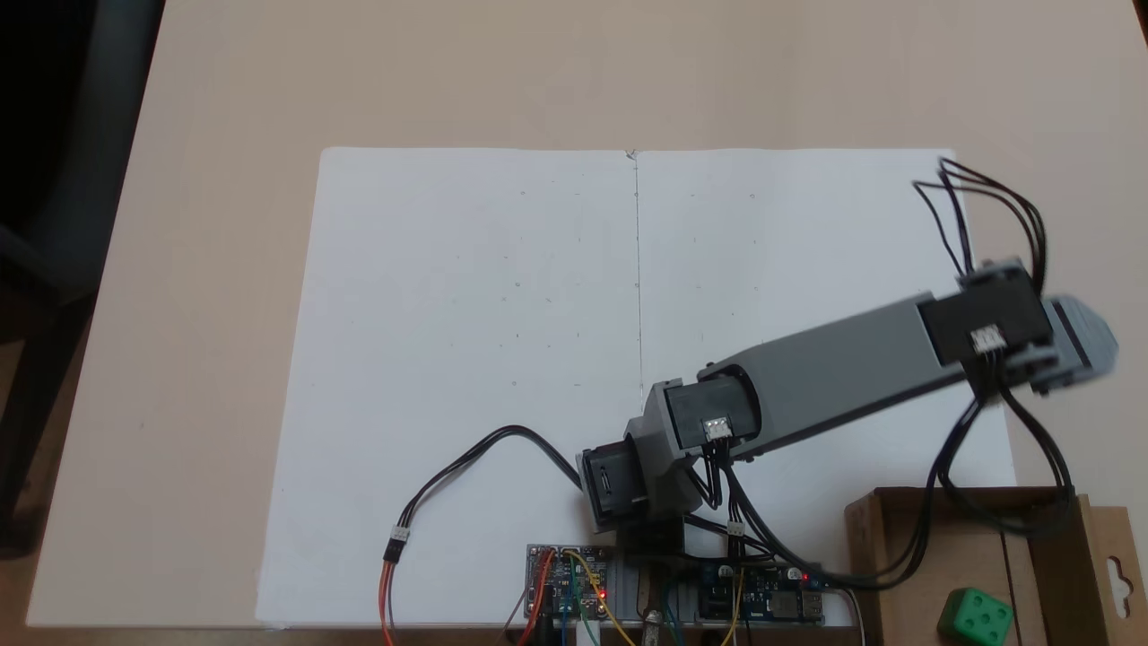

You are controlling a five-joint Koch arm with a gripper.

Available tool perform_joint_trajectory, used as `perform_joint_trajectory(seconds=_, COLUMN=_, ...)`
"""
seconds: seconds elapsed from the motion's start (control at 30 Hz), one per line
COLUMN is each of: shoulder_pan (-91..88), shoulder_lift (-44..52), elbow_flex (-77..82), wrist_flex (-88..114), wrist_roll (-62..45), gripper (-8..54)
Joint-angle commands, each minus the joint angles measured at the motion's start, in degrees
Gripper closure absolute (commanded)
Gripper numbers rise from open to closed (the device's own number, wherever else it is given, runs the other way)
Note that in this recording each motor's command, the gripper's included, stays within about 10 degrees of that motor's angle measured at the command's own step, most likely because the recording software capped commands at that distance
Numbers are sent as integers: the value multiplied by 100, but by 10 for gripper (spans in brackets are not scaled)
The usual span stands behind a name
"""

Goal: Grasp a green dice and put it in the bin.

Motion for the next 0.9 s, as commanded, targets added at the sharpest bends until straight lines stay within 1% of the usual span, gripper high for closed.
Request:
perform_joint_trajectory(seconds=0.0, shoulder_pan=-773, shoulder_lift=255, elbow_flex=-211, wrist_flex=-264, wrist_roll=281, gripper=23)
perform_joint_trajectory(seconds=0.4, shoulder_pan=-4808, shoulder_lift=281, elbow_flex=-44, wrist_flex=-272, wrist_roll=316, gripper=22)
perform_joint_trajectory(seconds=0.7, shoulder_pan=-6768, shoulder_lift=290, elbow_flex=62, wrist_flex=-343, wrist_roll=404, gripper=19)
perform_joint_trajectory(seconds=0.8, shoulder_pan=-7049, shoulder_lift=439, elbow_flex=729, wrist_flex=-738, wrist_roll=439, gripper=19)
perform_joint_trajectory(seconds=0.87, shoulder_pan=-7084, shoulder_lift=756, elbow_flex=1670, wrist_flex=-1397, wrist_roll=431, gripper=19)
